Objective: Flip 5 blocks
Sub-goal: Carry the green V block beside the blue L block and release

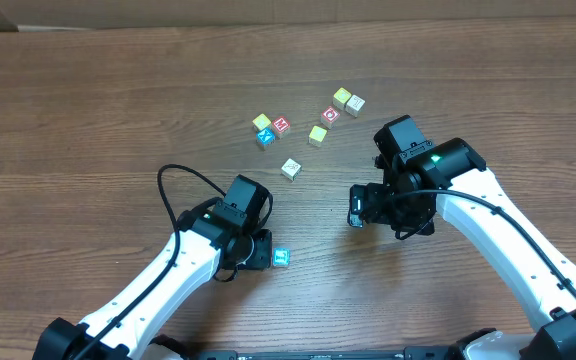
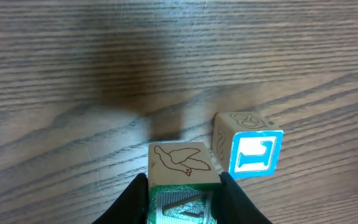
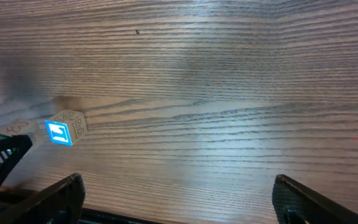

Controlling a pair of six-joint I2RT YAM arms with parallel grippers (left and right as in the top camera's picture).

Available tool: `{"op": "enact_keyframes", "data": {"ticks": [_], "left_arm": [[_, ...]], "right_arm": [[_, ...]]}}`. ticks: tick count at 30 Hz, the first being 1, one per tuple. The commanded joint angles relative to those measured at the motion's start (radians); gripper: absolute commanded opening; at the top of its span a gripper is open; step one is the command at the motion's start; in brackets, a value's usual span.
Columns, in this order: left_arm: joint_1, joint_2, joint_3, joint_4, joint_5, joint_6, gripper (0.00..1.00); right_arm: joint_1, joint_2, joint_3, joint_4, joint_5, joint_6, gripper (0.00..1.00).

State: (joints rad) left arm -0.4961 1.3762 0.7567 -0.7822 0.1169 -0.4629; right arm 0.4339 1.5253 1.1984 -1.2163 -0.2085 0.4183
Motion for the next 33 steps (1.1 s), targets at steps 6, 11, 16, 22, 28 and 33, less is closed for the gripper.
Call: {"op": "enact_keyframes", "data": {"ticks": [6,11,16,22,28,33], "left_arm": [[-0.005,-0.006,-0.054,0.054,0.014,-0.003,0.28],[-0.005,-0.006,-0.055,0.078,0.023,-0.039,0.29],[-0.005,-0.003,-0.055,0.087,0.033,-0.050,0.30],[-0.002,0.005,-0.054,0.090,0.030,-0.060,0.30],[0.026,0.005,-0.053,0.123,0.026,-0.133,0.31],[0.063,0.005,-0.053,0.121,-0.013,-0.228,0.34]], "right_arm": [[0.005,-0.004,-0.004,-0.001,0.006,0.002,0.97],[0.005,-0.004,-0.004,-0.001,0.006,0.002,0.97],[0.005,-0.004,-0.004,-0.001,0.006,0.002,0.97],[0.005,-0.004,-0.004,-0.002,0.006,0.001,0.97],[0.005,-0.004,-0.004,-0.001,0.006,0.002,0.97],[0.005,-0.004,-0.004,-0.001,0.006,0.001,0.97]]}}
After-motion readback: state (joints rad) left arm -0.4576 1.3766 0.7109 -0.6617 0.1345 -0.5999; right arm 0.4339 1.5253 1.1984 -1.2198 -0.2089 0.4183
